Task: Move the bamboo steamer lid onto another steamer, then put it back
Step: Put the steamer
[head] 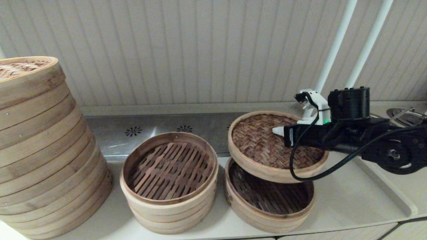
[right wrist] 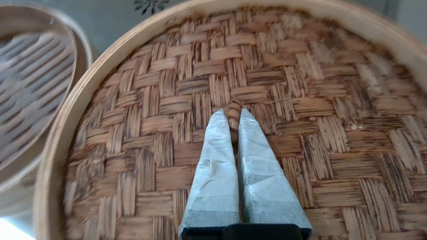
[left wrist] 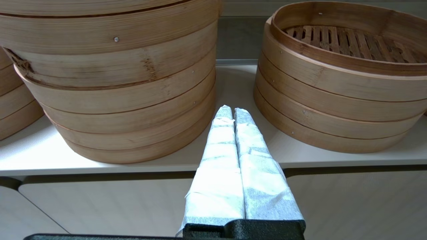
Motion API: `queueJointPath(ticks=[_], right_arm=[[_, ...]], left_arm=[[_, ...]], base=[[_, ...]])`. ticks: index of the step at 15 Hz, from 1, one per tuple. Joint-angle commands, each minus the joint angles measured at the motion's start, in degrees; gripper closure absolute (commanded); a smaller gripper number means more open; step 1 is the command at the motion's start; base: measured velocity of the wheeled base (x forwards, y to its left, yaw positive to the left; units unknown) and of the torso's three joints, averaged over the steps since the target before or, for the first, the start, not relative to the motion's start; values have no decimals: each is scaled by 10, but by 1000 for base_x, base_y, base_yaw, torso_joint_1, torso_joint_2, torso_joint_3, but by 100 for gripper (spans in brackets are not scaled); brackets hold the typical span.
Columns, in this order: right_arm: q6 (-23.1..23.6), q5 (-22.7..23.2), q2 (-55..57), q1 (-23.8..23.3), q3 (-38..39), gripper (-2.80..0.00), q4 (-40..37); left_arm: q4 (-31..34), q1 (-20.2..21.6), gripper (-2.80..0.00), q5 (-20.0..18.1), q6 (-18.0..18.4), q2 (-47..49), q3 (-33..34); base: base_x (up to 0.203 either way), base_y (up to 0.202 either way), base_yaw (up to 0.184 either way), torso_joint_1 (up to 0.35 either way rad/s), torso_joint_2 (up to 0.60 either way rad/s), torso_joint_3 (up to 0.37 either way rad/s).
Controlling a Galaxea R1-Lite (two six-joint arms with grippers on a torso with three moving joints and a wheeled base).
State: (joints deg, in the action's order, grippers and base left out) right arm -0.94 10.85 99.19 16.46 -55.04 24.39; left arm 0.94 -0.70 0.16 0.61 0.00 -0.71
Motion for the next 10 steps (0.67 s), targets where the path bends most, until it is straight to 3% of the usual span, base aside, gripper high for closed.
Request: queueJointPath(ticks=[1, 10], right_arm=[[-1, 6, 4, 0, 24, 0, 14], [-3, 18, 43, 2, 87, 0, 94]], left_arm=[[0, 0, 0, 0, 0, 1, 0], [0, 0, 0, 0, 0, 1, 0]], base=[[0, 0, 0, 0, 0, 0], [0, 0, 0, 0, 0, 0]])
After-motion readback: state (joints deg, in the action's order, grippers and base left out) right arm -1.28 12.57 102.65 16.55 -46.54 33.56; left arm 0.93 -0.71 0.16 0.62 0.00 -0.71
